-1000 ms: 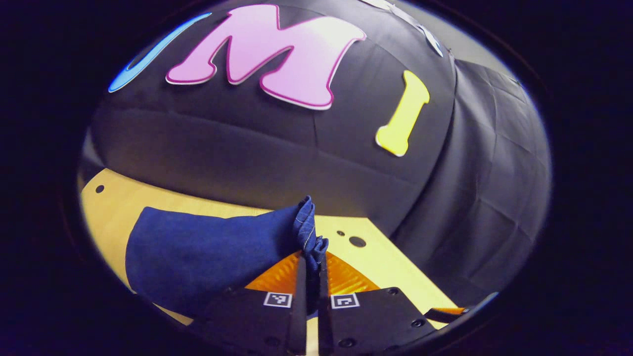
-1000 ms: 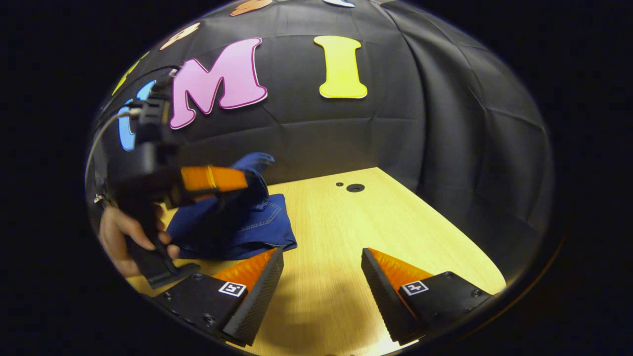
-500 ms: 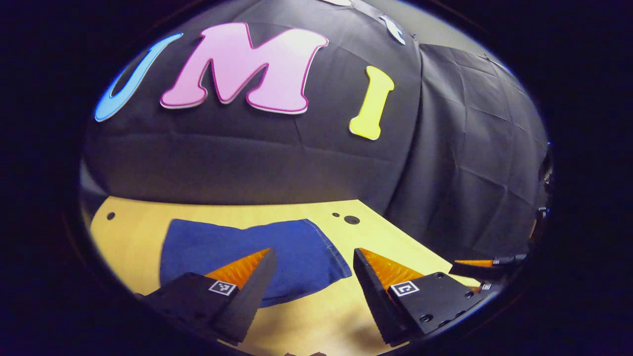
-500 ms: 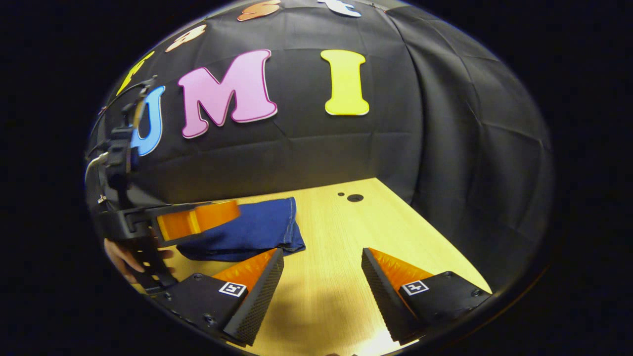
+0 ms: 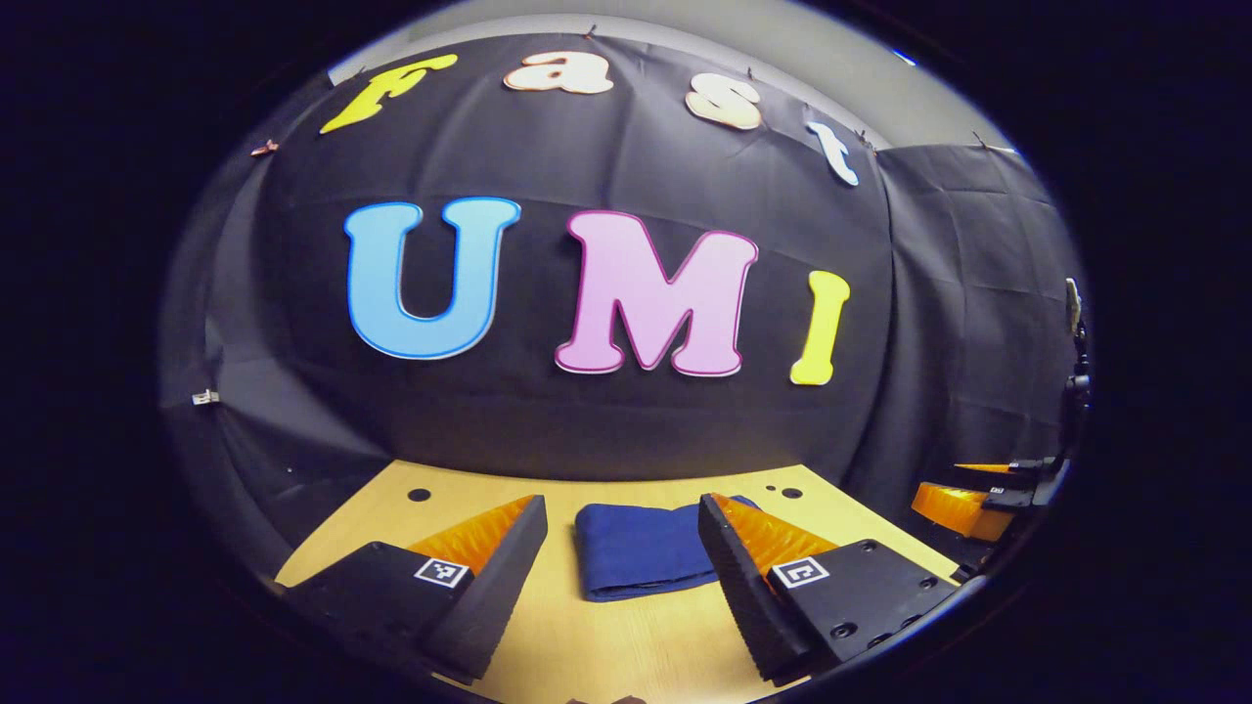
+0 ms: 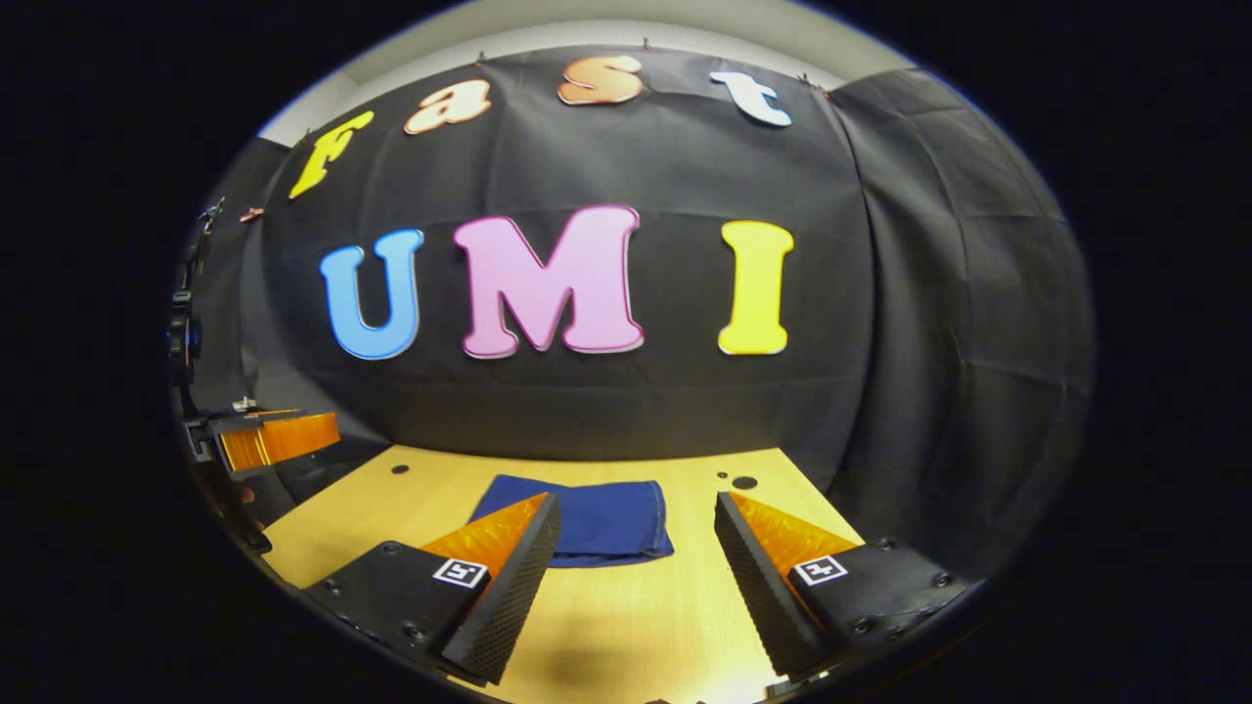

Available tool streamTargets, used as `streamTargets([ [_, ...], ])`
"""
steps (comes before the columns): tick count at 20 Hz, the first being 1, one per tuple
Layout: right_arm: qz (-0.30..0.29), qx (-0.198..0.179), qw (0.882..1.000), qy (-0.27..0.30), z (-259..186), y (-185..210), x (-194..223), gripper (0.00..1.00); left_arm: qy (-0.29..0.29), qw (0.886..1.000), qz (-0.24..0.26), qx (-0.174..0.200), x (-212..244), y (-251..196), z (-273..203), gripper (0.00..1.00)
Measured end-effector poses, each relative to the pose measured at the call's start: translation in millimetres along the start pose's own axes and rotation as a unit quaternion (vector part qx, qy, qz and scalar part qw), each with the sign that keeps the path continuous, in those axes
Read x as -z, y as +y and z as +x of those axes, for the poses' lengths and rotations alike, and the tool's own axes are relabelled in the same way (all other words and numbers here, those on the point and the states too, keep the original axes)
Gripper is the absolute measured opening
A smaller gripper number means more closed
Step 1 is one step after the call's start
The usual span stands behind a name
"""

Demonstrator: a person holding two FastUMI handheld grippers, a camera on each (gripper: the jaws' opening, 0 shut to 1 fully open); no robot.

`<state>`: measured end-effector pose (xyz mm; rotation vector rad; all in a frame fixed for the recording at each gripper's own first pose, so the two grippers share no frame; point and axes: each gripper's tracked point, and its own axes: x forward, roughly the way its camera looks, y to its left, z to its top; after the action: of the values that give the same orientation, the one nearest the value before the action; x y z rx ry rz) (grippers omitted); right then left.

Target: Grasp the waist and the cuffs of the jeans and fold them to make the two legs overlap; first hold the waist and fold one-third of the jeans toward the cuffs, then hold the cuffs and fold the remaining one-third in the same direction to finish folding.

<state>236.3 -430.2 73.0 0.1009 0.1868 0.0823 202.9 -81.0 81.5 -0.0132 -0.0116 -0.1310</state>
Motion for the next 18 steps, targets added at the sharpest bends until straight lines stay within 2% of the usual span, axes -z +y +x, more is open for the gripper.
streamTargets([
  [5,-0.028,-0.001,0.998,-0.057,-51.3,24.8,-53.1,0.97,-0.037,0.998,0.033,-0.030,-29.5,37.2,-76.9,0.96],
  [9,-0.029,0.005,0.998,-0.064,-86.3,39.0,-49.6,0.97,-0.030,0.998,0.037,-0.036,-22.4,42.3,-128.1,0.96],
  [13,-0.024,-0.002,0.999,-0.045,-116.6,58.7,-28.8,0.97,-0.021,0.999,0.030,-0.023,-10.5,29.2,-142.2,0.96],
  [14,-0.023,-0.003,0.999,-0.045,-117.3,61.1,-25.9,1.00,-0.022,0.999,0.032,-0.021,-10.0,27.3,-142.7,0.93],
  [15,-0.020,-0.007,0.999,-0.041,-119.7,66.2,-23.2,0.96,-0.022,0.999,0.034,-0.018,-10.4,25.0,-144.4,0.93],
  [17,-0.016,-0.015,0.999,-0.040,-121.6,74.1,-24.6,1.00,-0.024,0.999,0.035,-0.013,-13.0,21.0,-146.8,0.93],
  [18,-0.015,-0.014,0.999,-0.046,-122.3,73.8,-29.8,0.96,-0.026,0.999,0.039,-0.010,-14.7,20.4,-148.8,0.96],
])
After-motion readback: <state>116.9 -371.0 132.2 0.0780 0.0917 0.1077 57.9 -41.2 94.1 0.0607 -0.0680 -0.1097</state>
